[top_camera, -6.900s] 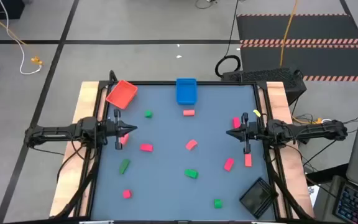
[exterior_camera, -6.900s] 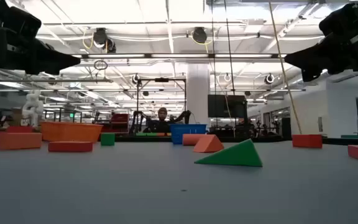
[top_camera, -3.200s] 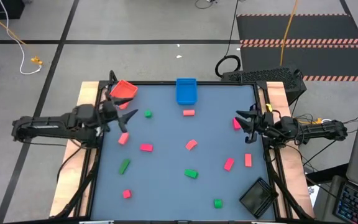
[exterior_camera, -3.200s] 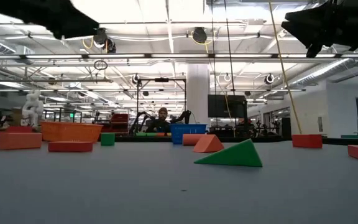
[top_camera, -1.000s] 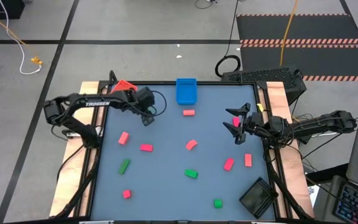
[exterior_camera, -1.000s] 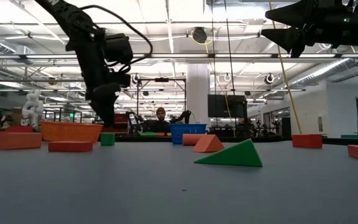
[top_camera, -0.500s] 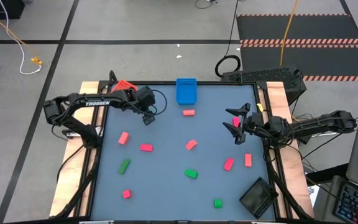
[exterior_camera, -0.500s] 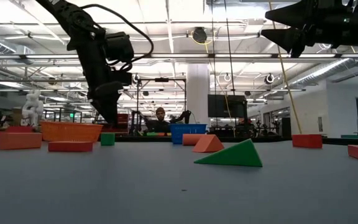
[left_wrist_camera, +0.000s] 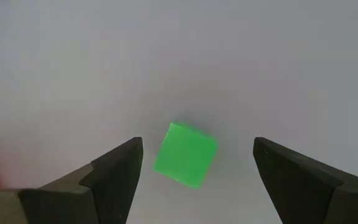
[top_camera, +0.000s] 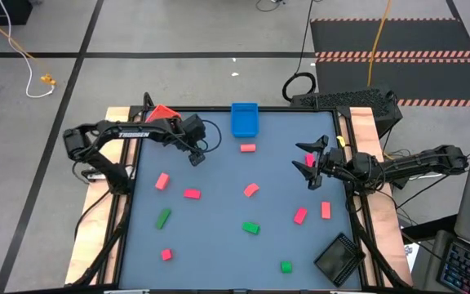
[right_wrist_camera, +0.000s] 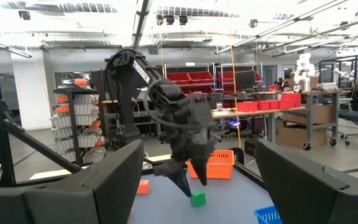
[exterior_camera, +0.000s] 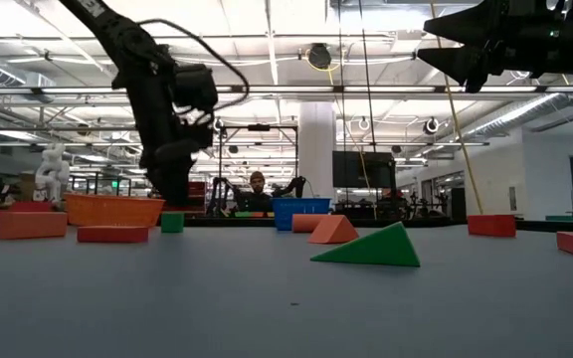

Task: Sort & place blocks by color
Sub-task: Put the green block into the blue bin

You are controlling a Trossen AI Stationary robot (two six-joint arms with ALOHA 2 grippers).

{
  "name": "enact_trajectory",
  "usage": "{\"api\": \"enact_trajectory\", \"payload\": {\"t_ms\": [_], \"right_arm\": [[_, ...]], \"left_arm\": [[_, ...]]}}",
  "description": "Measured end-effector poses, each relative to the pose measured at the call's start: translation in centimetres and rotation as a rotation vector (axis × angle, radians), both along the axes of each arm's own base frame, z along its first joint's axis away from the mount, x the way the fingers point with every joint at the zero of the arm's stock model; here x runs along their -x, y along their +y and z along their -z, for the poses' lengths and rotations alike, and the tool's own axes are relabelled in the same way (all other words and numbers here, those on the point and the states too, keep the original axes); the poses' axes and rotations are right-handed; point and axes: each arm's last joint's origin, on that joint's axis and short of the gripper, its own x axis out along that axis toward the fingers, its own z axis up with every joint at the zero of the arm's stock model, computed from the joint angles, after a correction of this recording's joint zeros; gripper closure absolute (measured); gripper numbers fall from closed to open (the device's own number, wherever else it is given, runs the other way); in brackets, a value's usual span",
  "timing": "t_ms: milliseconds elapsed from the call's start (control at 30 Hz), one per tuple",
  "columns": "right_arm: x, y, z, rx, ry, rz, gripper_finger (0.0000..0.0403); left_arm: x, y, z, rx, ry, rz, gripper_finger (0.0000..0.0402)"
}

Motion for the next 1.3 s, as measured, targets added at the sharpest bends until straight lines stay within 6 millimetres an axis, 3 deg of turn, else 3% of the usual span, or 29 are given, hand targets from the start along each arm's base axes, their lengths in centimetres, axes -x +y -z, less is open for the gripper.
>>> {"api": "enact_trajectory", "payload": {"t_ms": [233, 433, 633, 733, 867, 1133, 1300], "right_arm": [[0.0, 0.0, 0.0, 0.009, 0.003, 0.003, 0.0099], [0.0, 0.0, 0.0, 0.009, 0.006, 0.009, 0.0099], [0.0, 0.0, 0.1, 0.009, 0.016, 0.011, 0.0099], [0.0, 0.0, 0.1, 0.009, 0.016, 0.011, 0.0099], [0.0, 0.0, 0.2, 0.009, 0.020, 0.012, 0.0099], [0.0, 0.0, 0.2, 0.026, 0.031, 0.016, 0.0099], [0.0, 0.0, 0.2, 0.033, 0.033, 0.017, 0.0099]], "left_arm": [[-0.6, 0.3, 3.0, 0.055, 0.097, 0.026, 0.0091], [-0.7, 0.4, 3.6, 0.050, 0.116, 0.076, 0.0092], [-0.6, 0.4, 2.9, 0.034, 0.091, 0.066, 0.0115], [-0.5, 0.3, 2.4, 0.022, 0.079, 0.066, 0.0167], [-0.5, 0.4, 2.2, -0.005, 0.073, 0.060, 0.0267], [-0.7, 0.7, 2.0, -0.012, 0.051, 0.080, 0.0268], [-2.7, 1.2, -0.5, -0.041, -0.042, 0.100, 0.0268]]}}
